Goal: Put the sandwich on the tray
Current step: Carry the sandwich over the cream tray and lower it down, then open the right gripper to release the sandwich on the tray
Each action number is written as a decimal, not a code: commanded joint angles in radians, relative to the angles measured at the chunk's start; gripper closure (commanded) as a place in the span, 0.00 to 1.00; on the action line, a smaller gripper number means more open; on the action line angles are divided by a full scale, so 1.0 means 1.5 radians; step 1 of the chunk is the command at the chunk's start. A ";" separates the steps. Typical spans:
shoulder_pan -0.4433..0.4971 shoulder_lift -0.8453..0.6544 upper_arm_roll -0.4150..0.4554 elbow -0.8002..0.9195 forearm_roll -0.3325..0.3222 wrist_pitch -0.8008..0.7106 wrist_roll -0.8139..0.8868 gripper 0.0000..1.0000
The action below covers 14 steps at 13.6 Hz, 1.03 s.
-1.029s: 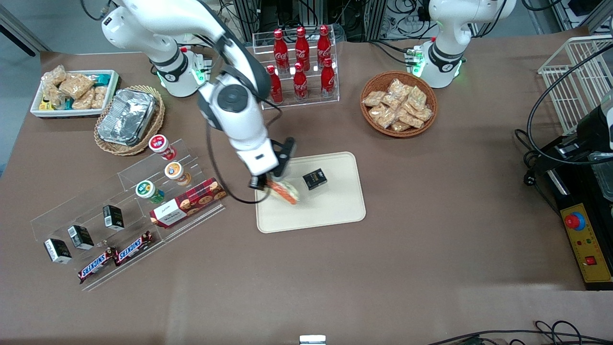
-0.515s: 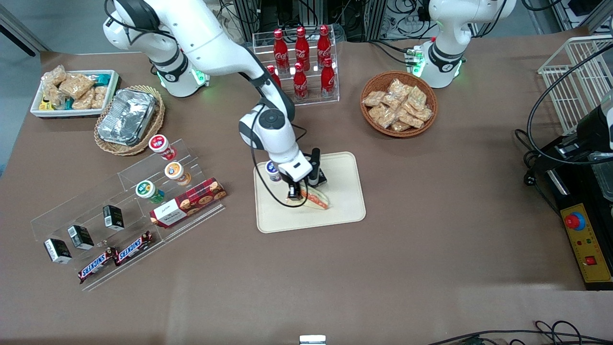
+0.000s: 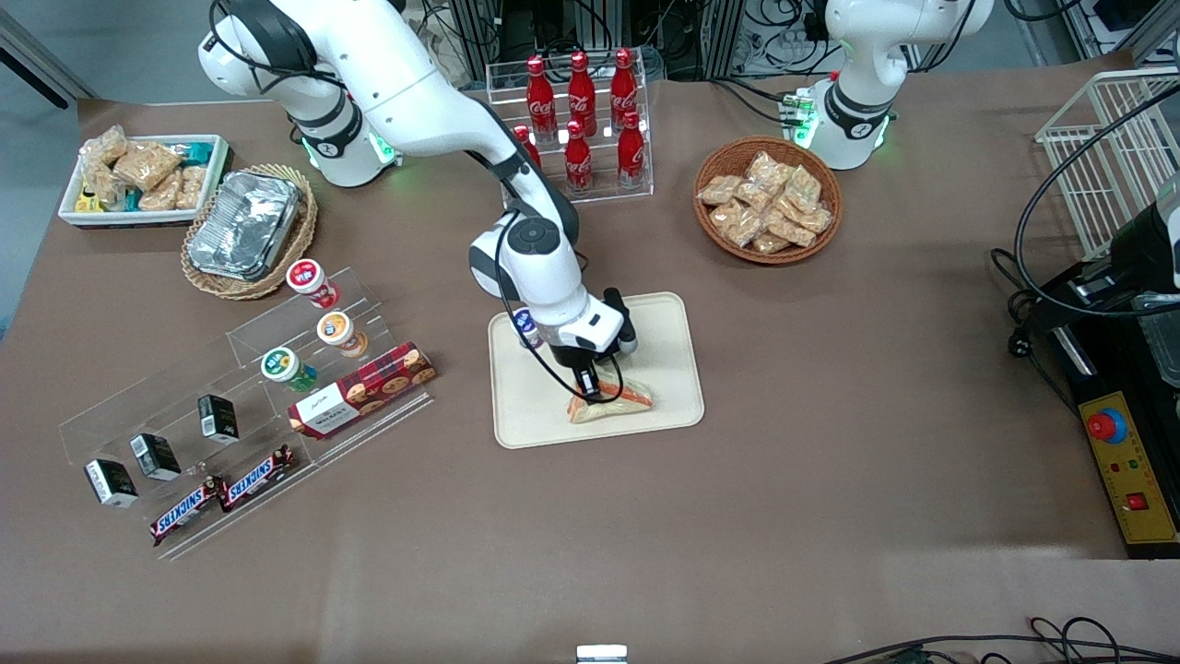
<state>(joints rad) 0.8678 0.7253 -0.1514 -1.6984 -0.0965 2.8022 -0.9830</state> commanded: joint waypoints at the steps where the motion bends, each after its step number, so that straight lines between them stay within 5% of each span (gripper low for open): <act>1: -0.021 0.041 0.001 0.048 -0.008 -0.005 -0.018 1.00; 3: -0.021 0.041 0.002 0.048 0.005 -0.006 -0.014 0.61; 4: -0.021 0.041 0.002 0.048 0.006 -0.006 -0.013 0.01; 7: -0.021 0.039 0.001 0.048 0.049 -0.006 -0.011 0.00; 14: -0.022 -0.048 0.002 0.032 0.054 -0.116 -0.011 0.00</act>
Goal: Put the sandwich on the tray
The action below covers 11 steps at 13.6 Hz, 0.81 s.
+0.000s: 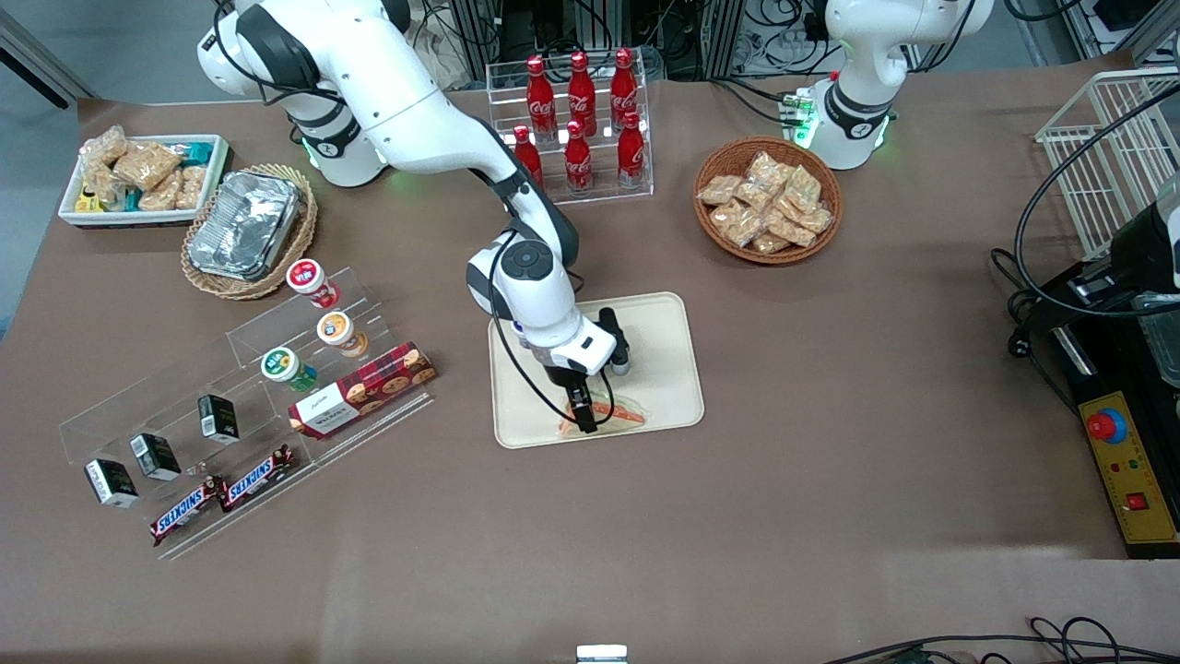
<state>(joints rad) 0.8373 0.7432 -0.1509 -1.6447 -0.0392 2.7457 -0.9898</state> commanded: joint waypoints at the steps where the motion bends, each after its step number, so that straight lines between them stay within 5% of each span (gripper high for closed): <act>1: -0.007 -0.089 -0.001 -0.004 0.018 -0.126 -0.006 0.00; 4: -0.068 -0.175 -0.005 0.000 0.054 -0.271 0.045 0.00; 11: -0.182 -0.324 -0.037 0.003 0.055 -0.474 0.314 0.00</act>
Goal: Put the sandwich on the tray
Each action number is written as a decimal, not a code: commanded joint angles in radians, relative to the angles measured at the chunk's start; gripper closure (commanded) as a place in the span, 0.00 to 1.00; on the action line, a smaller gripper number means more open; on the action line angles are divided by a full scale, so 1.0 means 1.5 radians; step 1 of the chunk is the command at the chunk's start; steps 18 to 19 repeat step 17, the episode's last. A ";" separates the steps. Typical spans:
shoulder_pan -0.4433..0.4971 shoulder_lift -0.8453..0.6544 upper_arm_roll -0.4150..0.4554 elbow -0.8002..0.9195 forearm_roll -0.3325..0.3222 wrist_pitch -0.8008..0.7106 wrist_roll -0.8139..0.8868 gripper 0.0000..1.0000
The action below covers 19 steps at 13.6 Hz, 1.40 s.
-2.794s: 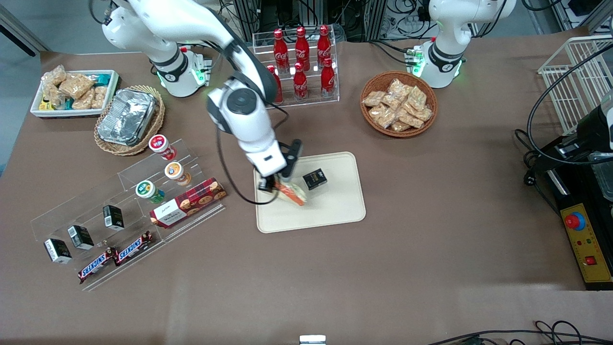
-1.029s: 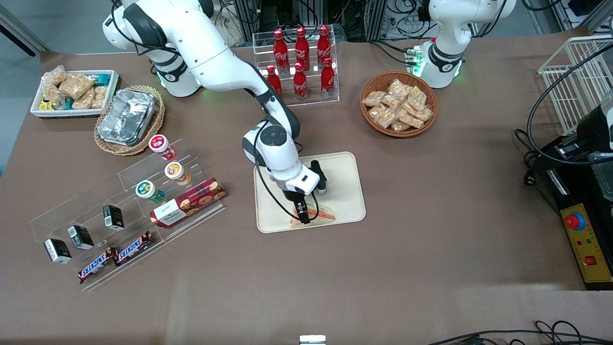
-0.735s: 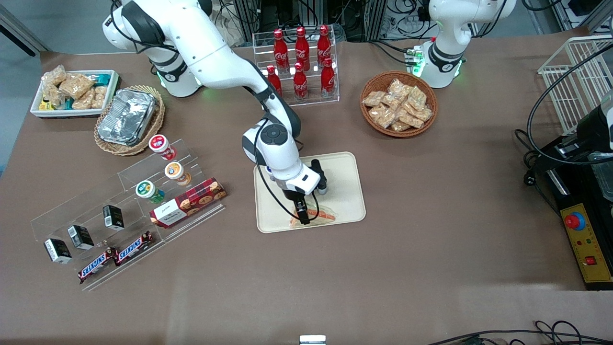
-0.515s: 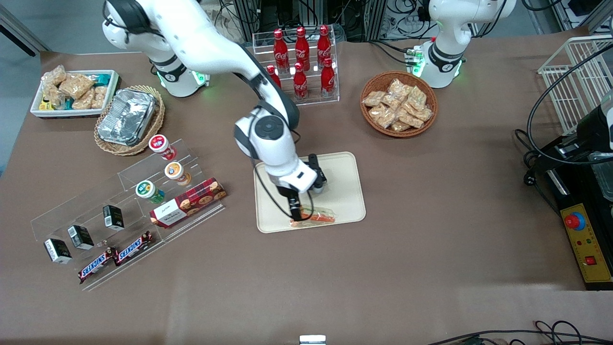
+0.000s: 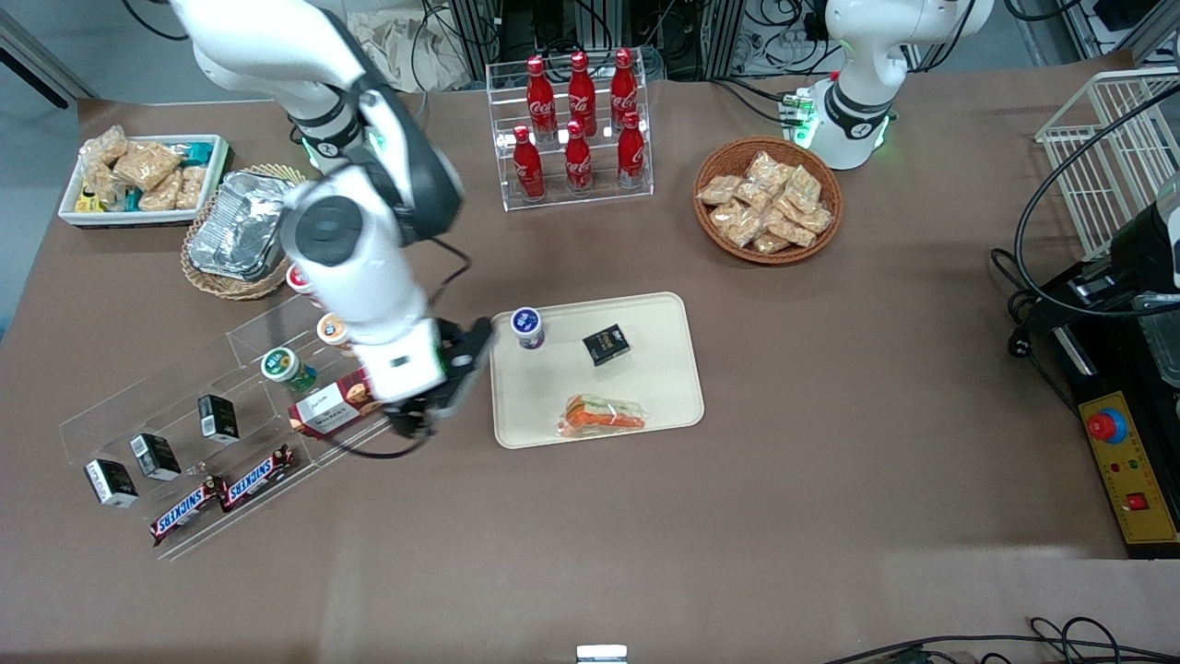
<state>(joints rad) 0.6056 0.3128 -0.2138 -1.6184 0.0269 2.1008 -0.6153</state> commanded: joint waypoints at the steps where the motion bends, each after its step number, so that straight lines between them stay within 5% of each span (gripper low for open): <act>1: -0.042 -0.059 0.005 -0.017 0.009 -0.083 0.120 0.00; 8: -0.200 -0.163 0.011 -0.018 0.014 -0.241 0.193 0.00; 12: -0.242 -0.247 0.017 -0.037 0.016 -0.369 0.399 0.00; 15: -0.358 -0.270 0.086 -0.037 0.046 -0.413 0.416 0.00; 19: -0.369 -0.271 0.081 -0.018 0.065 -0.424 0.422 0.00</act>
